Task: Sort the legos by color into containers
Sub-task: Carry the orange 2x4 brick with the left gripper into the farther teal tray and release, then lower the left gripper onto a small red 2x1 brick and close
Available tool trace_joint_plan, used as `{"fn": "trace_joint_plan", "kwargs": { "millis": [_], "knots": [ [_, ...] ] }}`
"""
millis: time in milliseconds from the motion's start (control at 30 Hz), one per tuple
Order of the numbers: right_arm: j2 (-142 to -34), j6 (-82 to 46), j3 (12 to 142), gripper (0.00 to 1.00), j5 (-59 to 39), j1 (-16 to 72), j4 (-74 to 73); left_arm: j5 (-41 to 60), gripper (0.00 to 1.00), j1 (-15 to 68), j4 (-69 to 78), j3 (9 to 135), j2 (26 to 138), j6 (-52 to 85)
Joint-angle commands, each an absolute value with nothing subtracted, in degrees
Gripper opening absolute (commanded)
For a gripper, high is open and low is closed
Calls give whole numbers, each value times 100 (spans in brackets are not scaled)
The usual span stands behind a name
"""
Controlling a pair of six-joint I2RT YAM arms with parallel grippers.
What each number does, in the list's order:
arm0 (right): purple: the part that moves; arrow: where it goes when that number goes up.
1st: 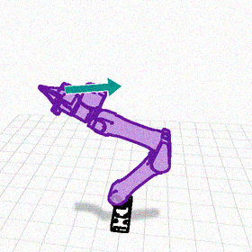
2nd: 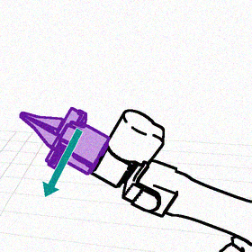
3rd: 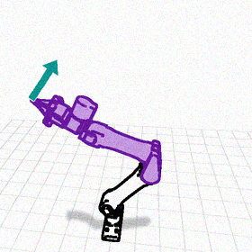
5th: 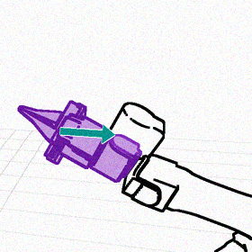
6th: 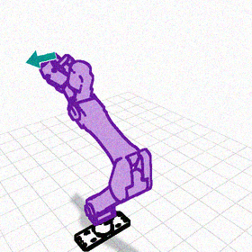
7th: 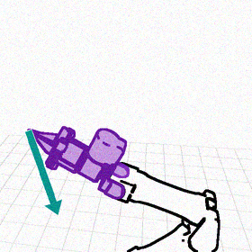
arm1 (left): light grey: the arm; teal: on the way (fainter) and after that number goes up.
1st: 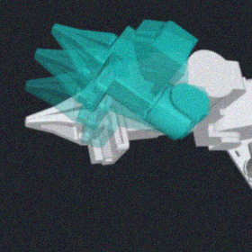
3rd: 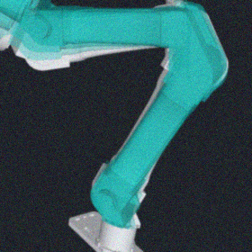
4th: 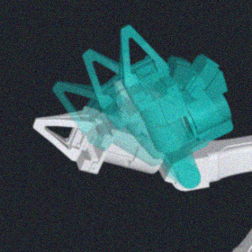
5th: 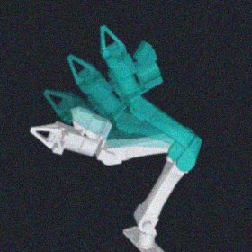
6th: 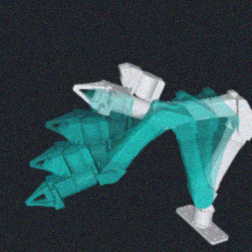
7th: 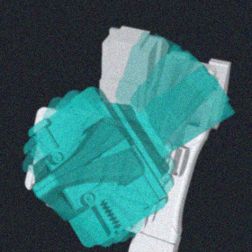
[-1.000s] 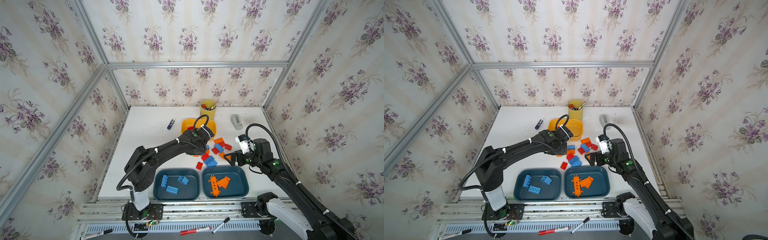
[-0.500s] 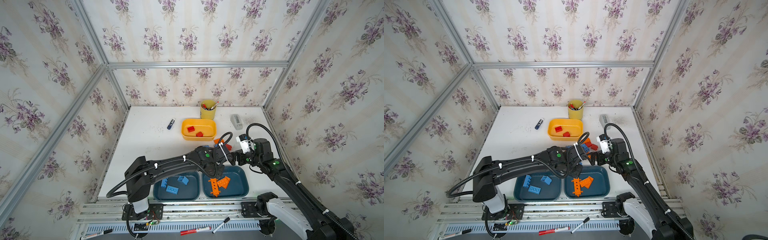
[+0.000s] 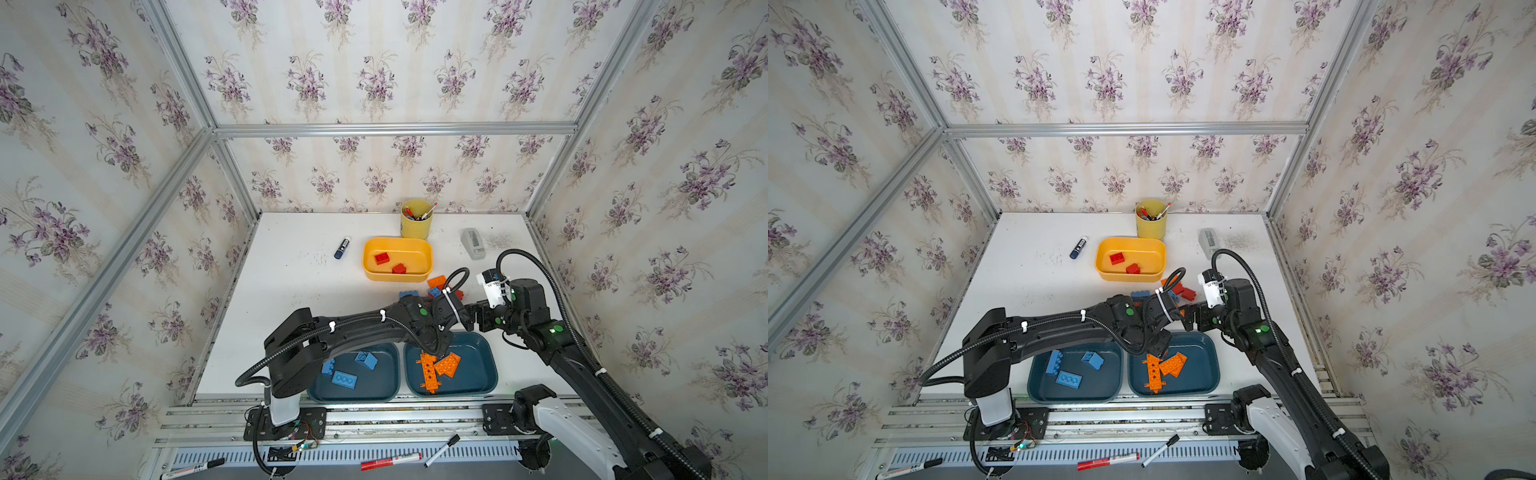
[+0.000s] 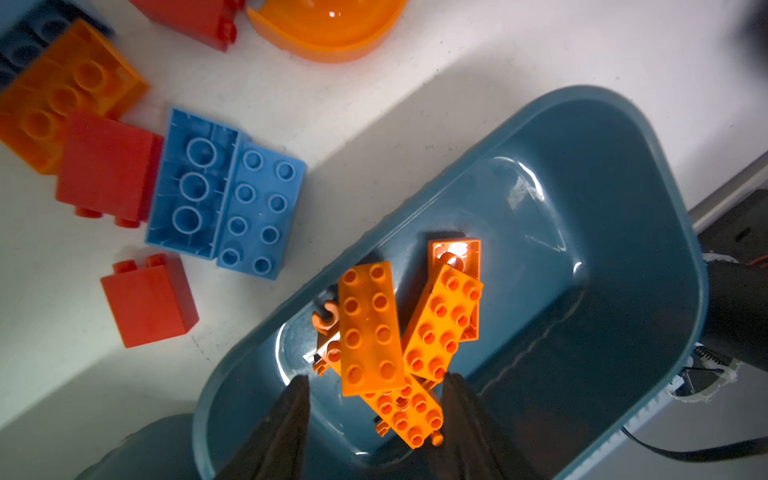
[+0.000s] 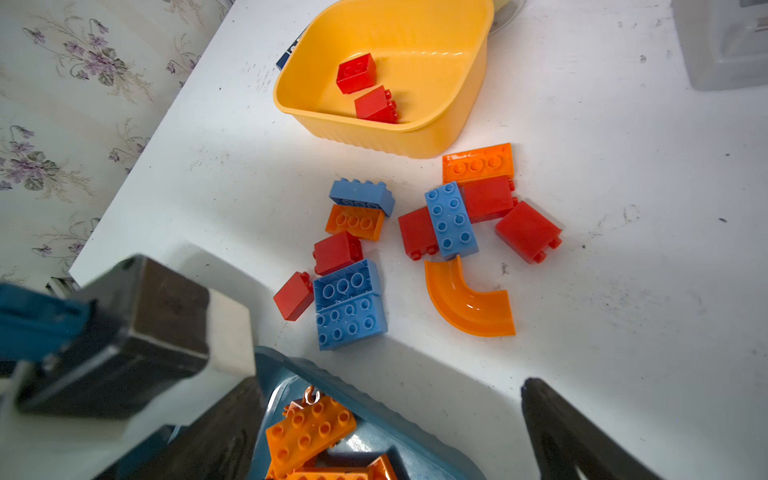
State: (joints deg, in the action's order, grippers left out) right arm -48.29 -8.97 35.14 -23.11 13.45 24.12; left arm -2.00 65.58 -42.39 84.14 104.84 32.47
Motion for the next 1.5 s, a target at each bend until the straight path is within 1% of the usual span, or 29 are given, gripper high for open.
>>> {"fn": "trace_joint_plan", "kwargs": {
  "millis": [0, 133, 167, 333, 467, 567, 833, 967, 1133, 1300, 1467],
  "knots": [
    [-4833, -869, 3571, 100, -2531, 1354, 2364, -250, 63, 6461, -4003, 8263, 10153, 2934],
    [-4844, -870, 3587, 100, -2573, 1354, 2367, -37, 71, 6204, -4041, 7990, 9678, 2694],
    [-4847, -868, 3598, 100, -2586, 1354, 2365, -40, 71, 6116, -4065, 7911, 9554, 2610],
    [-4849, -870, 3603, 100, -2712, 1354, 2386, -119, 71, 5479, -4182, 7501, 9220, 2257],
    [-4860, -883, 3617, 100, -2801, 1354, 2382, -108, 72, 4995, -4147, 7361, 9394, 2116],
    [-4867, -896, 3612, 100, -2841, 1354, 2412, -224, 71, 4829, -4051, 7348, 9644, 2019],
    [-4885, -931, 3598, 100, -2988, 1354, 2435, -119, 70, 4726, -3738, 7338, 10361, 1510],
    [-4869, -923, 3586, 100, -2984, 1354, 2474, 244, 69, 4691, -3707, 7353, 10601, 1701],
    [-4919, -949, 3564, 100, -3004, 1354, 2411, 412, 69, 4793, -3577, 7225, 10718, 1959],
    [-4989, -940, 3591, 100, -3030, 1354, 2391, 374, 69, 4961, -3578, 7226, 10824, 2247],
    [-4992, -930, 3579, 100, -3025, 1354, 2384, 39, 69, 5001, -3603, 7138, 10987, 2542]
  ]
}}
